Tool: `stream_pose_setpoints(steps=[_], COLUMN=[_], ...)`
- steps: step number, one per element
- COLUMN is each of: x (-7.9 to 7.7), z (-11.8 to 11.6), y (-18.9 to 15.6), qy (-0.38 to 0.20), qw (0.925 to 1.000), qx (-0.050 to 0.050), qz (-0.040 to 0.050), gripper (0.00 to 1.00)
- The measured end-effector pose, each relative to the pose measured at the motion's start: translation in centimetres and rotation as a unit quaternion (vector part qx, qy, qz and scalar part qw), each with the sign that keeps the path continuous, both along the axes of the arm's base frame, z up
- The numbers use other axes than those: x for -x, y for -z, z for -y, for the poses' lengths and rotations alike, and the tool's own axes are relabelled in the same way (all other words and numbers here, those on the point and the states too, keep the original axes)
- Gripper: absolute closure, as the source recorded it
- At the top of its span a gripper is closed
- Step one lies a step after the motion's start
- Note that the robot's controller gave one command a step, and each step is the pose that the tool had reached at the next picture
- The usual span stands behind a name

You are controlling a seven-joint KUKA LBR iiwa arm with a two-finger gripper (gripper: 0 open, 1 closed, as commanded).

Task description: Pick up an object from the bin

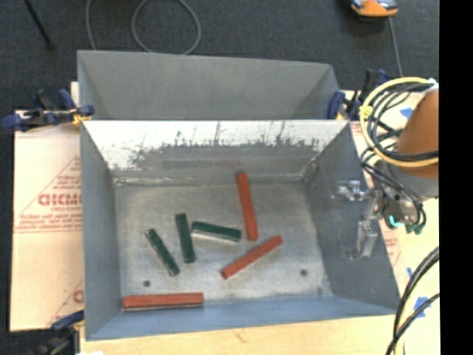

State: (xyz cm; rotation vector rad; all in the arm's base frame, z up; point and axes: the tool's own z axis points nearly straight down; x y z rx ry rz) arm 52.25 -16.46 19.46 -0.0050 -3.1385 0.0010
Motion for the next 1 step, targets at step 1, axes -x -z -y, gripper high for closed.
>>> stream_pose_setpoints(steps=[1], x=[0.51], z=[-7.36], y=[12.37], qy=[0.060], qw=[0.9982], qx=[-0.001], qz=[0.0003], gripper=[0.00])
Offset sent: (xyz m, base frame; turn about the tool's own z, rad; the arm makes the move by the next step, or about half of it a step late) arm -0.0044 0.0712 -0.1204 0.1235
